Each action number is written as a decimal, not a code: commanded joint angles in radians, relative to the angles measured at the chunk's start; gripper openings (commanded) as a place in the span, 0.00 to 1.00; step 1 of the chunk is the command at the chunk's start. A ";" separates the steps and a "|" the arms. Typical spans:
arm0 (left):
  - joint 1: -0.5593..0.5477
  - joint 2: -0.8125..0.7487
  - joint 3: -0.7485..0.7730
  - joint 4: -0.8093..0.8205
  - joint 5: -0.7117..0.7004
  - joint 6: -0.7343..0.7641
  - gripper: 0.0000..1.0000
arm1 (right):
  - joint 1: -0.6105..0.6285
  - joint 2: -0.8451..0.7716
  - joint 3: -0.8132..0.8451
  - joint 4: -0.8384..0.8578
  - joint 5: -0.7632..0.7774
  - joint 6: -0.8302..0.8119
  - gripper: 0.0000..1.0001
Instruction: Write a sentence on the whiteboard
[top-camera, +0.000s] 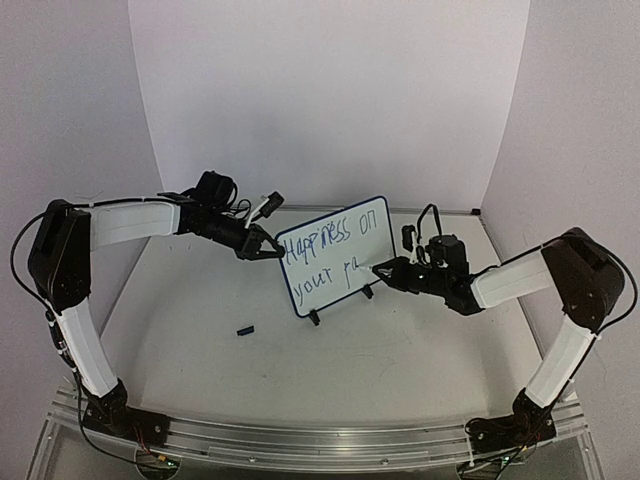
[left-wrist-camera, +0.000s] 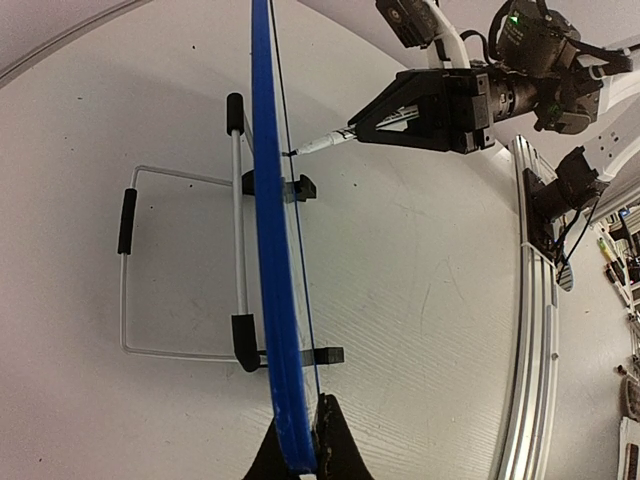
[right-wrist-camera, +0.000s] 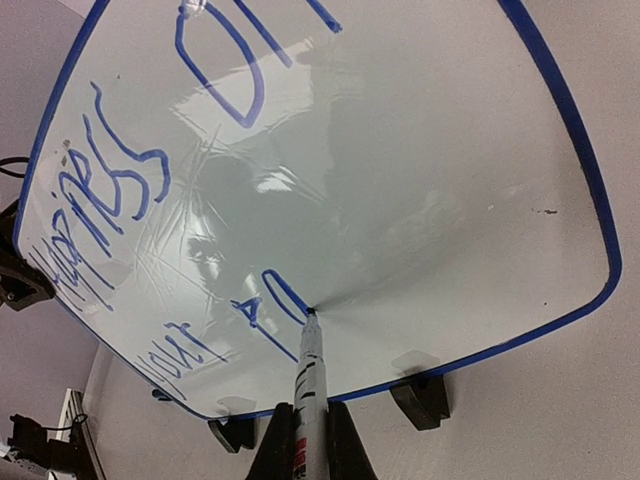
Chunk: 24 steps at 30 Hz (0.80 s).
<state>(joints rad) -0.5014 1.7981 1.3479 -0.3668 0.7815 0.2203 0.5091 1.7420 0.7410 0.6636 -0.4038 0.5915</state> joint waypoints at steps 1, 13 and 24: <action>-0.026 0.024 -0.015 -0.096 -0.091 0.069 0.00 | -0.005 -0.020 0.008 -0.007 0.055 -0.016 0.00; -0.026 0.020 -0.015 -0.095 -0.093 0.070 0.00 | -0.005 -0.128 0.005 -0.027 0.028 -0.049 0.00; -0.027 0.022 -0.015 -0.095 -0.094 0.071 0.00 | -0.005 -0.055 0.036 -0.021 -0.015 -0.043 0.00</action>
<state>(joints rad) -0.5034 1.7981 1.3483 -0.3664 0.7818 0.2330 0.5087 1.6557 0.7434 0.6155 -0.4016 0.5537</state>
